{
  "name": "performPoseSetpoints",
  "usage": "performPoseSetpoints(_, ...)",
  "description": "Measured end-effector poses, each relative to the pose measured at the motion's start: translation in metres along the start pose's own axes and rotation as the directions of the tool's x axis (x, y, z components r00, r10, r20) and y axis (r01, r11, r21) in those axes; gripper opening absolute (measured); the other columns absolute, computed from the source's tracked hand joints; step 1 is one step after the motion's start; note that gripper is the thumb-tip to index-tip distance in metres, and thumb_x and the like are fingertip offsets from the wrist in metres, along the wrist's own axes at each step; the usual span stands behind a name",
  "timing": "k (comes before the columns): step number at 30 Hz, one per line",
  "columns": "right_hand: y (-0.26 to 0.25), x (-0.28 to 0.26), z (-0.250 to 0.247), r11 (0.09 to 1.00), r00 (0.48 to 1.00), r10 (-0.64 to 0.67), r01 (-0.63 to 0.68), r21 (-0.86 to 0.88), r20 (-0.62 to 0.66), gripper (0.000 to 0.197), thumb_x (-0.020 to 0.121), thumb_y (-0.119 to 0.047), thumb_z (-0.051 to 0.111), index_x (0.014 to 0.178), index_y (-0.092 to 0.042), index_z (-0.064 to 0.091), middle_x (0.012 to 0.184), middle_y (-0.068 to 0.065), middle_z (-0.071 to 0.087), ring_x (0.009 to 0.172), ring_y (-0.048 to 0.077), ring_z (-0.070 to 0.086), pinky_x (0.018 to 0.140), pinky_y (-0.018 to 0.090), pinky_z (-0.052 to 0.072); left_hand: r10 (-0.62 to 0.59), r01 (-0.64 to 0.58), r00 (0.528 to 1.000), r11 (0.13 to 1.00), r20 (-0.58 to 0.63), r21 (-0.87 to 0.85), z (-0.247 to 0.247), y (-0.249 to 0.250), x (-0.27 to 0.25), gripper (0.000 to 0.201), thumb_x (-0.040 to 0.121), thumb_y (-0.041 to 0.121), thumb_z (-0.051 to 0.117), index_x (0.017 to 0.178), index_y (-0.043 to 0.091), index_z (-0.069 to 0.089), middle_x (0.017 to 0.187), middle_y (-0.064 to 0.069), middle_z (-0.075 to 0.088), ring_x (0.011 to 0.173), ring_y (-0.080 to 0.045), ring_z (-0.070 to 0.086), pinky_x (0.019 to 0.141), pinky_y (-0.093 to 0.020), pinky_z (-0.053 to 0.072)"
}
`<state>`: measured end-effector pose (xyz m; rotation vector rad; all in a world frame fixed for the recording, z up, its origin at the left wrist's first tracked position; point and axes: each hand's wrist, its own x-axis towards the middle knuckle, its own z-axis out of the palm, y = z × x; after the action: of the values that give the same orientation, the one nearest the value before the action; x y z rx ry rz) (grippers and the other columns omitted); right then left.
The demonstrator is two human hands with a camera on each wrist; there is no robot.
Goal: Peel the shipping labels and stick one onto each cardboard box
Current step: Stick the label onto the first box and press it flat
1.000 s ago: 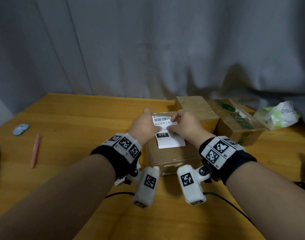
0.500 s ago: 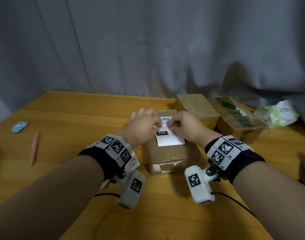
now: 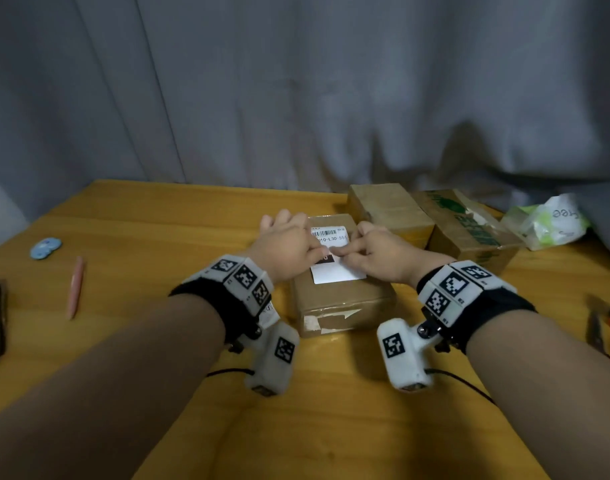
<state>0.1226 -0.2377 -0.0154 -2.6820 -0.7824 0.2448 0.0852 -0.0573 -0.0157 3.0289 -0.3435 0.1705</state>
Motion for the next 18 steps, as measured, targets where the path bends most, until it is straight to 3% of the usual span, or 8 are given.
performPoseSetpoints(3, 0.011, -0.007, -0.008, 0.996, 0.997, 0.075, -0.073, 0.044, -0.034, 0.033, 0.089, -0.046, 0.055, 0.098, -0.021, 0.074, 0.101, 0.0, 0.048, 0.105, 0.018, 0.048, 0.098, 0.038, 0.041, -0.005, 0.005, 1.0, 0.999, 0.007, 0.05, -0.006, -0.011, 0.001, 0.038, 0.092, 0.052, 0.043, 0.1, 0.029, 0.071, 0.109, 0.003, 0.05, 0.105, -0.022, 0.036, 0.089, -0.04, 0.024)
performPoseSetpoints(5, 0.007, -0.006, -0.011, 0.998, 0.997, 0.039, -0.041, -0.037, -0.063, 0.039, 0.09, -0.047, 0.054, 0.084, -0.014, 0.074, 0.098, 0.003, 0.055, 0.096, 0.02, 0.053, 0.088, 0.039, 0.047, 0.03, -0.03, 1.0, 0.999, 0.005, 0.025, -0.005, -0.01, 0.003, 0.036, 0.092, 0.048, 0.046, 0.098, 0.023, 0.071, 0.101, -0.001, 0.051, 0.101, -0.022, 0.041, 0.088, -0.037, 0.028)
performPoseSetpoints(7, -0.004, 0.001, -0.008, 0.99, 0.996, -0.049, 0.038, -0.133, -0.08, 0.041, 0.09, -0.044, 0.052, 0.076, -0.012, 0.073, 0.087, 0.008, 0.064, 0.085, 0.021, 0.058, 0.077, 0.038, 0.05, 0.03, -0.034, 0.999, 0.991, -0.03, -0.132, 0.002, -0.008, 0.006, 0.031, 0.091, 0.037, 0.053, 0.092, 0.012, 0.07, 0.098, -0.005, 0.055, 0.1, -0.024, 0.05, 0.084, -0.032, 0.035)
performPoseSetpoints(9, -0.013, 0.013, 0.002, 0.983, 0.984, -0.139, 0.123, -0.139, -0.111, 0.032, 0.088, -0.041, 0.057, 0.078, -0.015, 0.073, 0.078, 0.004, 0.067, 0.081, 0.02, 0.059, 0.075, 0.036, 0.051, -0.008, -0.013, 0.998, 0.953, -0.07, -0.302, 0.009, -0.012, 0.005, 0.025, 0.088, 0.028, 0.06, 0.09, 0.005, 0.07, 0.089, 0.0, 0.051, 0.094, -0.022, 0.053, 0.078, -0.027, 0.035)
performPoseSetpoints(11, -0.019, 0.024, 0.009, 0.985, 0.974, -0.17, 0.164, -0.053, -0.148, 0.021, 0.085, -0.033, 0.065, 0.084, -0.013, 0.07, 0.08, -0.001, 0.064, 0.08, 0.018, 0.058, 0.071, 0.022, 0.048, -0.051, 0.009, 0.995, 0.91, -0.09, -0.415, 0.013, -0.018, 0.003, 0.018, 0.086, 0.025, 0.064, 0.089, 0.009, 0.072, 0.08, 0.009, 0.044, 0.09, -0.017, 0.048, 0.078, -0.024, 0.033)
performPoseSetpoints(13, -0.021, 0.031, 0.012, 0.989, 0.978, -0.137, 0.144, 0.035, -0.154, 0.02, 0.084, -0.028, 0.068, 0.083, -0.008, 0.064, 0.08, 0.0, 0.058, 0.073, 0.015, 0.054, 0.058, 0.009, 0.038, -0.082, 0.022, 0.991, 0.877, -0.104, -0.48, 0.017, -0.022, 0.001, 0.015, 0.084, 0.025, 0.066, 0.09, 0.012, 0.073, 0.078, 0.012, 0.04, 0.089, -0.014, 0.045, 0.08, -0.024, 0.033)
performPoseSetpoints(16, -0.019, 0.037, 0.018, 0.989, 0.988, -0.114, 0.123, 0.082, -0.103, 0.021, 0.086, -0.031, 0.065, 0.081, -0.013, 0.056, 0.074, 0.001, 0.056, 0.068, 0.016, 0.05, 0.062, 0.024, 0.039, -0.105, 0.029, 0.989, 0.837, -0.108, -0.546, 0.022, -0.025, 0.0, 0.014, 0.084, 0.024, 0.067, 0.093, 0.013, 0.073, 0.079, 0.013, 0.04, 0.084, -0.011, 0.045, 0.078, -0.023, 0.034)
performPoseSetpoints(18, -0.017, 0.034, 0.02, 0.993, 0.993, -0.1, 0.103, 0.059, -0.061, 0.023, 0.089, -0.036, 0.06, 0.081, -0.016, 0.053, 0.067, -0.005, 0.052, 0.063, 0.015, 0.047, 0.062, 0.028, 0.036, -0.115, 0.023, 0.986, 0.818, -0.124, -0.574, 0.025, -0.027, 0.0, 0.014, 0.084, 0.022, 0.067, 0.092, 0.013, 0.073, 0.079, 0.012, 0.04, 0.078, -0.008, 0.044, 0.072, -0.017, 0.034)
